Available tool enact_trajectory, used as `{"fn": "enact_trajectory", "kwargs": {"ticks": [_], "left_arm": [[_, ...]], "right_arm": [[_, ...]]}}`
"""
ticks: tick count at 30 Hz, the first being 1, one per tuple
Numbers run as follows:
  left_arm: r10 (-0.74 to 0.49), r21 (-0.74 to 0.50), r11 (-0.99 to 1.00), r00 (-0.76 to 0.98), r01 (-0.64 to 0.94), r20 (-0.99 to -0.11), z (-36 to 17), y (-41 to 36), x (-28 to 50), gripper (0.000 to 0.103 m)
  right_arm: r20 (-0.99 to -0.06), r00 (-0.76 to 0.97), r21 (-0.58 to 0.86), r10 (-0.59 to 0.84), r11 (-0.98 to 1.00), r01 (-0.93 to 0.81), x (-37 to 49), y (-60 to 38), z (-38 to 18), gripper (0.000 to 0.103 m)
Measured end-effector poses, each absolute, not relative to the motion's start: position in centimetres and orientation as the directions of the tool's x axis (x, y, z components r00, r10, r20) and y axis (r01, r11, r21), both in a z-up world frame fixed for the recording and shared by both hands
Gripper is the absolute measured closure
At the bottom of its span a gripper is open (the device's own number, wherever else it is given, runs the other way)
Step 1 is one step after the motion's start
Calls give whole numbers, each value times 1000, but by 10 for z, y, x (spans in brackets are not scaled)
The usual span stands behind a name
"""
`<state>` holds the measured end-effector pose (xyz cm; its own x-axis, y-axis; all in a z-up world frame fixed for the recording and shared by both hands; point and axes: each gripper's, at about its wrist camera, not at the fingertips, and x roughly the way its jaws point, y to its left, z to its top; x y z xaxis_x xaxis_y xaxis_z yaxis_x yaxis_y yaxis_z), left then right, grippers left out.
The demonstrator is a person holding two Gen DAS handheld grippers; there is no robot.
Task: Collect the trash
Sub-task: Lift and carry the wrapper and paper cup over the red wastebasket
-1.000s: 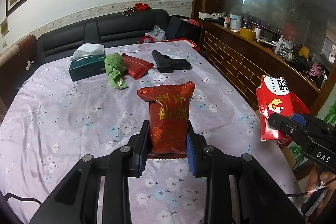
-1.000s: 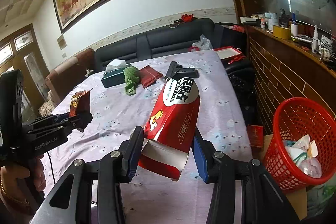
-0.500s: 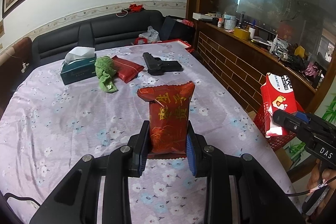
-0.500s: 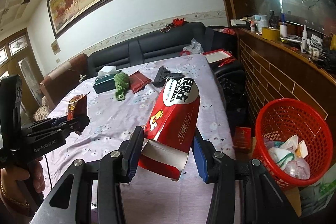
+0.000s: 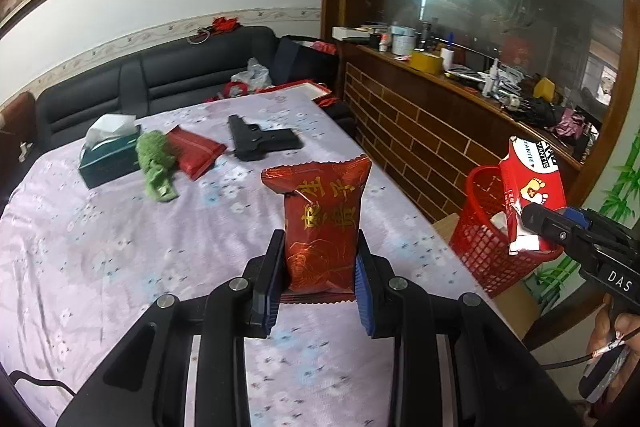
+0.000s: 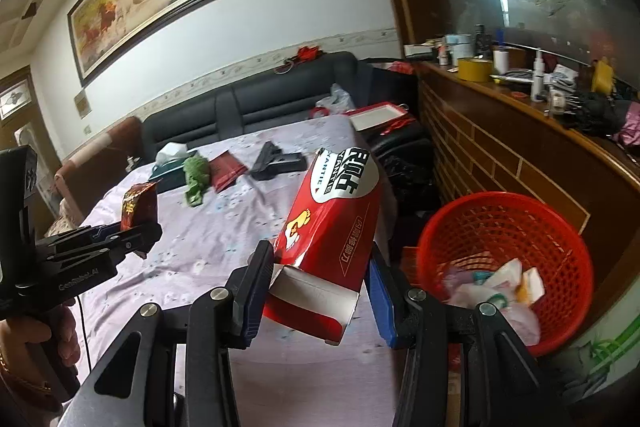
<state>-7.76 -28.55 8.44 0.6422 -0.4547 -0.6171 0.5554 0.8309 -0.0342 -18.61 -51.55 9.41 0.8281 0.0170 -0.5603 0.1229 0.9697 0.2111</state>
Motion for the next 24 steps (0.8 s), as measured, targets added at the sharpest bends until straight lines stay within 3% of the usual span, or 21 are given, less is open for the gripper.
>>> {"fn": "enact_trajectory", "kwargs": {"ticks": [24], "left_arm": [[-584,-47,691,519,722,-625,88,-398,-98,73]], "right_arm": [[-562,809,208,-170,918,338,-253,-619,97,54]]}}
